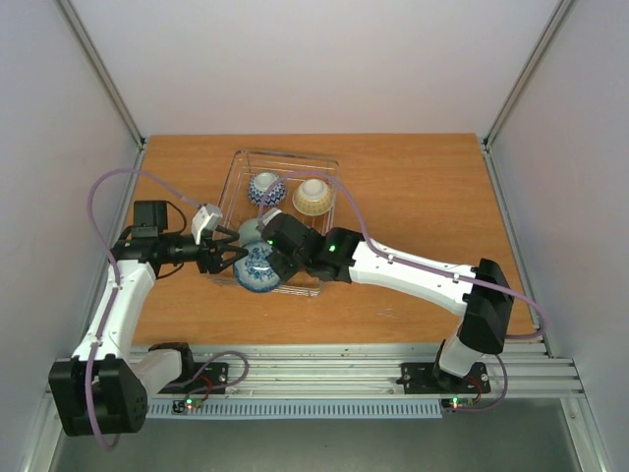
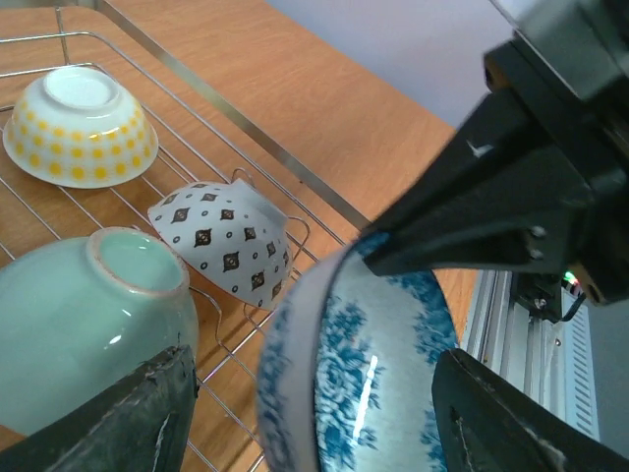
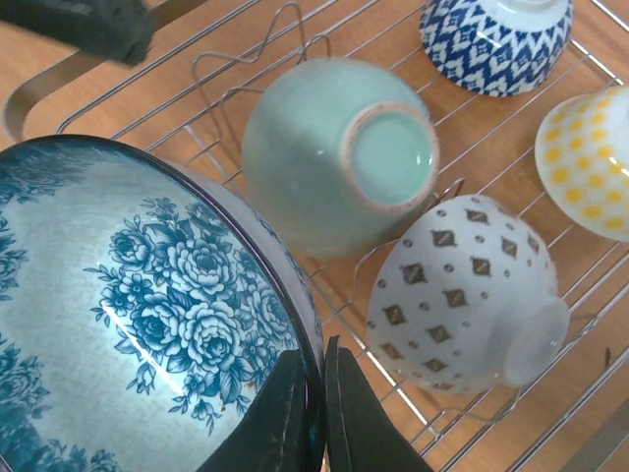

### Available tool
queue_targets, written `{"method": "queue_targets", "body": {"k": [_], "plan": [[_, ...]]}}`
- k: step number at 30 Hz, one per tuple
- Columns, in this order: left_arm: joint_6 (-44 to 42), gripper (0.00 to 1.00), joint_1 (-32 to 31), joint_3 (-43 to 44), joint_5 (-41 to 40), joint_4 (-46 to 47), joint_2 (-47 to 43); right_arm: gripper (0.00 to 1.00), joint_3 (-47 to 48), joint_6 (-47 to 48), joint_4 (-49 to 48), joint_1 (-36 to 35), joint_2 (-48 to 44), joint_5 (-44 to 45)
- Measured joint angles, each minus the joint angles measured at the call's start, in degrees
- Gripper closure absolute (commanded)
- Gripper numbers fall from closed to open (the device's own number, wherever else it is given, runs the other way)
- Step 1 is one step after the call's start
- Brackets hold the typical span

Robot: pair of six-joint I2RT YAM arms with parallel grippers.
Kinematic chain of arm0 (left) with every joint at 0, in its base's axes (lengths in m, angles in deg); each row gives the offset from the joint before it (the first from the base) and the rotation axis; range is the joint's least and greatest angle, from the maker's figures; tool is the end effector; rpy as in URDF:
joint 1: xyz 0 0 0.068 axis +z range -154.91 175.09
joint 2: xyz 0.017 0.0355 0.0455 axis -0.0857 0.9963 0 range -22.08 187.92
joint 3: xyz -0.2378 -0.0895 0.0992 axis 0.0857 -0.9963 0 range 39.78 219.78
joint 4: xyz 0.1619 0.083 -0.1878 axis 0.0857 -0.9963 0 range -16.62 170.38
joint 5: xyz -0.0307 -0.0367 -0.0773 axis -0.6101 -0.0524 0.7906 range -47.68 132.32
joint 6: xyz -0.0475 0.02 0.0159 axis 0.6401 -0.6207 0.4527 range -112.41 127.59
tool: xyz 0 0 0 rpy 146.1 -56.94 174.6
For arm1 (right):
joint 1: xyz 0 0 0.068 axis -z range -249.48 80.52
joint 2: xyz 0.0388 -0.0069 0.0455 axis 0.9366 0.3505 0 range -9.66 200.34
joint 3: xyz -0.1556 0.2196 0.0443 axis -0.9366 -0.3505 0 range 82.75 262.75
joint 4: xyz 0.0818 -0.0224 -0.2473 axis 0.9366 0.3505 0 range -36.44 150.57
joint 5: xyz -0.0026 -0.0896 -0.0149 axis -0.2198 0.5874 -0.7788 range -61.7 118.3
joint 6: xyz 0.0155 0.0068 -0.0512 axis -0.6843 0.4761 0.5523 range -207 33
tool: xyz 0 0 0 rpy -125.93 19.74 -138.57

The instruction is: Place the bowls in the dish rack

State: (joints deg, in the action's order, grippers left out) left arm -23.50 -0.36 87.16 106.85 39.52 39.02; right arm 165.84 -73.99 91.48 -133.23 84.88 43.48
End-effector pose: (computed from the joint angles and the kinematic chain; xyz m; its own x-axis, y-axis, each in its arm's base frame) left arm 0.1983 -0.0164 0.2718 -0.4440 0.1874 -0.8762 0.8369 0.4361 -0.3308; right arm 0.1691 0.3220 0.3045 -0.1491 -0.7936 -0.5898 -0.8454 0.4117 -0.3402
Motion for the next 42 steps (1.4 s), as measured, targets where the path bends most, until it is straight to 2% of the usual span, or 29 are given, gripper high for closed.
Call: {"method": "queue_targets", "body": {"k": [11,13,14,18,21,27,31,35,42], "plan": [[-0.87,0.34,-0.13,0.0,0.61,-0.87,0.0,0.99,5.42,2.84,0.48,1.22,1.81,0.9],[-0.66,0.36,-0.13,0.0,0.52,-0.81,0.0,0.99,5.66,3.23,0.5,1.22,1.79,1.05],[-0.55,0.41,-0.13,0.0,0.44,-0.74,0.0,0.99,5.68,3.48,0.55,1.22,1.77,1.16],[0.31,0.74,-0.13,0.02,-0.11,-0.44,0.15,0.99,5.68,3.98,0.94,1.22,1.75,1.6],[0.31,0.86,-0.02,0.07,-1.22,0.48,0.72,0.99,5.68,4.22,1.68,1.22,1.68,1.92],[2.01,0.88,-0.09,0.15,-2.47,1.09,1.84,0.99,5.68,3.58,1.53,1.16,1.68,2.23],[2.36,0.99,-0.13,0.42,-2.45,1.2,2.75,0.99,5.68,3.58,1.25,1.16,1.68,2.14],[2.4,0.99,-0.2,0.52,-2.51,1.22,3.21,0.98,5.7,3.61,1.11,1.18,1.68,1.81],[2.64,1.0,-0.24,0.52,-3.96,1.62,3.34,0.86,5.7,4.11,0.24,1.18,1.49,1.25]]}}
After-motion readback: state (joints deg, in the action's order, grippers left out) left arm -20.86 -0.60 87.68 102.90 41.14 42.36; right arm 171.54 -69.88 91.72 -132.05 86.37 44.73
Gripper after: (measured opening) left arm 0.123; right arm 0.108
